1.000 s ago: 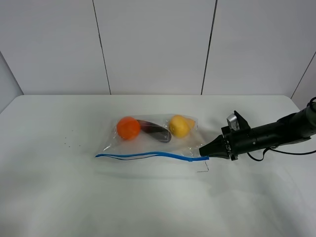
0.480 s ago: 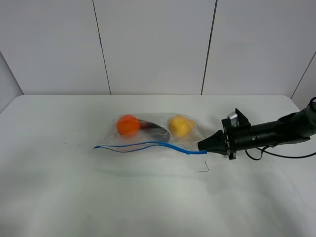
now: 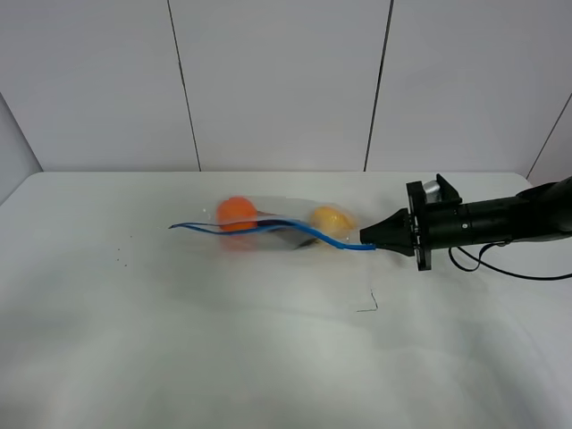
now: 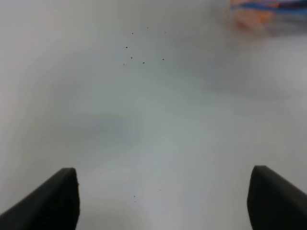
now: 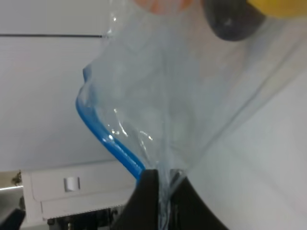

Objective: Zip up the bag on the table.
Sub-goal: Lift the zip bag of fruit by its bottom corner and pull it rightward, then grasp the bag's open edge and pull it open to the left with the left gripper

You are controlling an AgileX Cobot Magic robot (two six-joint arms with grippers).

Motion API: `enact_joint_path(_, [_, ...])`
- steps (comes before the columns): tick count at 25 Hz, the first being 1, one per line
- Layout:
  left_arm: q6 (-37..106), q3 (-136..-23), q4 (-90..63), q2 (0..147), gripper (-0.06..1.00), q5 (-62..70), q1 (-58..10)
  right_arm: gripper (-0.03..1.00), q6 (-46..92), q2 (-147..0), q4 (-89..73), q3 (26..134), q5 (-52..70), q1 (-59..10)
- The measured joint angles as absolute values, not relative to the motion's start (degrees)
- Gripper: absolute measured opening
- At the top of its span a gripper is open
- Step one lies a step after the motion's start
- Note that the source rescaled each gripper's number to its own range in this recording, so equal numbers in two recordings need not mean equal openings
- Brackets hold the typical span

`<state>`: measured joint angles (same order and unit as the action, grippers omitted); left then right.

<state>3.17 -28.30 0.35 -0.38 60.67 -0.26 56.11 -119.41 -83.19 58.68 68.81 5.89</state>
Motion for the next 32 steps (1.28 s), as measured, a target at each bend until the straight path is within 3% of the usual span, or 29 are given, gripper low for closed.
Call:
enact_joint_path(9, [3.2, -28.3, 0.3, -0.4, 0.98, 60.7, -0.3, 0.00, 54.5, -117.1, -86.9, 58.7, 68.8, -0.2])
enact_joint_path(32, [3.2, -28.3, 0.3, -0.4, 0.98, 60.6, -0.3, 0.00, 53.1, -115.7, -89.7, 58.7, 68.7, -0.4])
